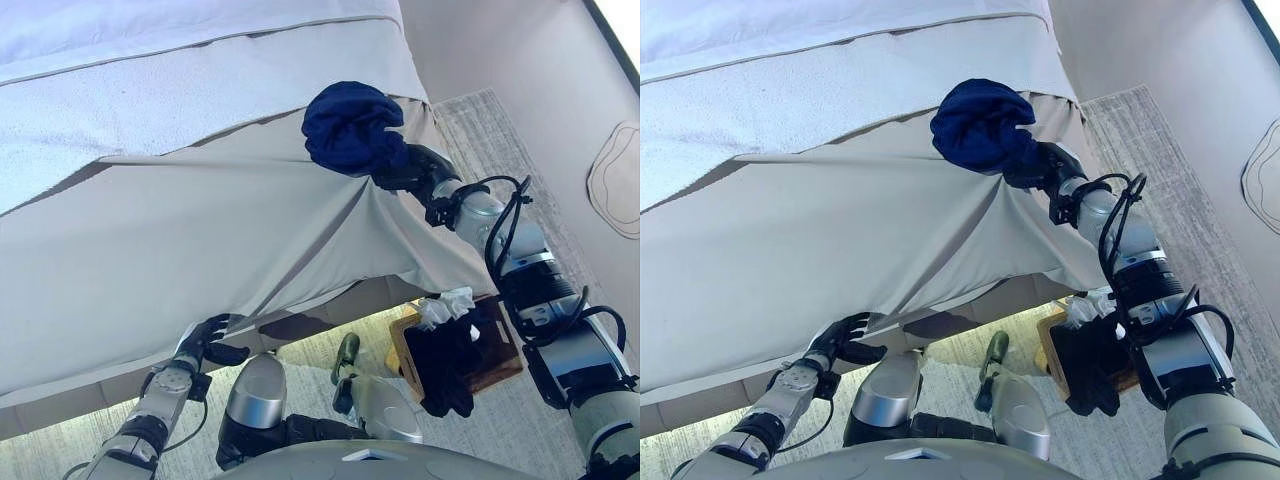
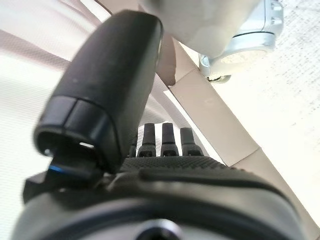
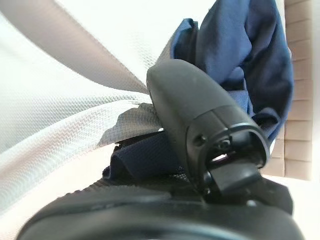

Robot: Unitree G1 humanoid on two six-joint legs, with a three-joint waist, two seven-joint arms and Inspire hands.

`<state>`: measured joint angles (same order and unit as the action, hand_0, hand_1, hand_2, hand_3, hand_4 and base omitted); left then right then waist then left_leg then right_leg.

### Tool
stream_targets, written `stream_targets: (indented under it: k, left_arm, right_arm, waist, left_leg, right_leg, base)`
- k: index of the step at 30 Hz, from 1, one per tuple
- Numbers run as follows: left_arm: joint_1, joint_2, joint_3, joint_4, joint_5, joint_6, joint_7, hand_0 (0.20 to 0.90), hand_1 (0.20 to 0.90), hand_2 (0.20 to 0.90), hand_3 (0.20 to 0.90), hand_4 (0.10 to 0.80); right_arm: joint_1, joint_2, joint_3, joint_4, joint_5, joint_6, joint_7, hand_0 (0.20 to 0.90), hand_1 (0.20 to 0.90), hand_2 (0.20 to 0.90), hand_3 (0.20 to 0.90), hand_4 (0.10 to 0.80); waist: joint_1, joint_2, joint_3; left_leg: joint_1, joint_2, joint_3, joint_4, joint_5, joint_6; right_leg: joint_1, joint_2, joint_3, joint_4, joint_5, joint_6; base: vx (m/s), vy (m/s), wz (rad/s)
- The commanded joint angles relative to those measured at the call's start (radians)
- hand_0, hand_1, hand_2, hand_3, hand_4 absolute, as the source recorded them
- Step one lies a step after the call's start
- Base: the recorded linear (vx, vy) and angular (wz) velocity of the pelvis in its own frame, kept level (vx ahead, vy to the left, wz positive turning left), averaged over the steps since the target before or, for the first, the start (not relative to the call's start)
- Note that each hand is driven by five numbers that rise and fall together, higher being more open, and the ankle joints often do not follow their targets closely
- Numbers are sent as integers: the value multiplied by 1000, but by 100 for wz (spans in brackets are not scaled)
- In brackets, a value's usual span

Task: Pick up the clothes from the bed and place them into the basket

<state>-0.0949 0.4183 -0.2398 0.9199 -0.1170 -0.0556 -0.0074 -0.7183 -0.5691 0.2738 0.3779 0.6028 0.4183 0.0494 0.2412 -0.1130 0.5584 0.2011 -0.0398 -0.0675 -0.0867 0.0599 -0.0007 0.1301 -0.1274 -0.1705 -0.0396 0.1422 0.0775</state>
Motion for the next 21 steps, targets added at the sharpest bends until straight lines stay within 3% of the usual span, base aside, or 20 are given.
stream_targets:
  k: [1, 2, 3, 4, 5, 11, 12, 13, 21]
  left_arm:
    - [86, -64, -68, 143, 6, -47, 1, 900, 900, 900, 900, 800]
    - [86, -65, -69, 145, 5, -47, 2, 900, 900, 900, 900, 800]
    - [87, -65, -70, 147, 2, -48, 2, 900, 900, 900, 900, 800]
    - [87, -65, -70, 147, 2, -48, 2, 900, 900, 900, 900, 800]
    - [89, -65, -73, 150, -4, -49, 5, 900, 900, 900, 900, 800]
    - [92, -61, -74, 161, -2, -43, 5, 900, 900, 900, 900, 800]
    - [92, -60, -74, 161, -1, -41, 4, 900, 900, 900, 900, 800]
    - [91, -60, -74, 159, 1, -37, 4, 900, 900, 900, 900, 800]
    - [95, -65, -71, 162, -1, -41, 9, 900, 900, 900, 900, 800]
  right_arm:
    - [67, -24, -72, -69, 208, -100, 93, 900, 900, 900, 900, 800]
    - [67, -23, -72, -67, 212, -104, 94, 900, 900, 900, 900, 800]
    - [65, -18, -69, -66, 226, -105, 90, 516, 516, 516, 453, 353]
    - [65, -18, -69, -66, 226, -104, 90, 516, 516, 516, 453, 353]
    - [56, -12, -66, -58, 237, -107, 86, 300, 300, 300, 200, 100]
    - [51, -5, -70, -57, 254, -123, 62, 300, 300, 300, 200, 100]
    - [51, -7, -74, -54, 254, -125, 62, 328, 328, 328, 233, 133]
    - [49, -9, -75, -50, 240, -132, 60, 300, 300, 300, 200, 100]
    - [44, -12, -67, -49, 188, -181, 32, 300, 300, 300, 200, 100]
  waist:
    - [-103, 21, -409]
    - [-102, 22, -410]
    - [-102, 23, -411]
    - [-102, 23, -412]
    - [-99, 24, -413]
    - [-100, 26, -413]
    - [-100, 26, -414]
    - [-99, 27, -413]
    - [-94, 27, -411]
  left_leg:
    - [-133, 25, -4, 79, -86, -12]
    - [-133, 25, -3, 77, -85, -12]
    - [-132, 24, -1, 75, -84, -11]
    - [-132, 24, -1, 75, -84, -11]
    - [-131, 24, 0, 73, -84, -11]
    - [-130, 22, -3, 64, -80, -7]
    - [-130, 22, -4, 63, -81, -7]
    - [-130, 22, -4, 62, -81, -6]
    - [-128, 23, 2, 57, -79, -5]
  right_leg:
    - [-54, 18, 7, 59, -126, -7]
    - [-55, 17, 5, 59, -126, -6]
    - [-56, 16, 1, 60, -126, -6]
    - [-56, 16, 1, 60, -126, -6]
    - [-55, 15, -2, 59, -125, -4]
    - [-57, 11, 8, 52, -118, 1]
    - [-57, 10, 8, 53, -118, 2]
    - [-59, 9, 7, 54, -117, 4]
    - [-59, 5, -11, 55, -116, 7]
  base:
    - [1, 29, 9]
    - [-3, 46, 3]
    - [-4, 28, -6]
    - [-9, 43, -8]
    - [-7, 28, -14]
    - [-7, 20, -20]
    - [-15, 18, -6]
    - [0, 0, 0]
    - [-2, 1, -1]
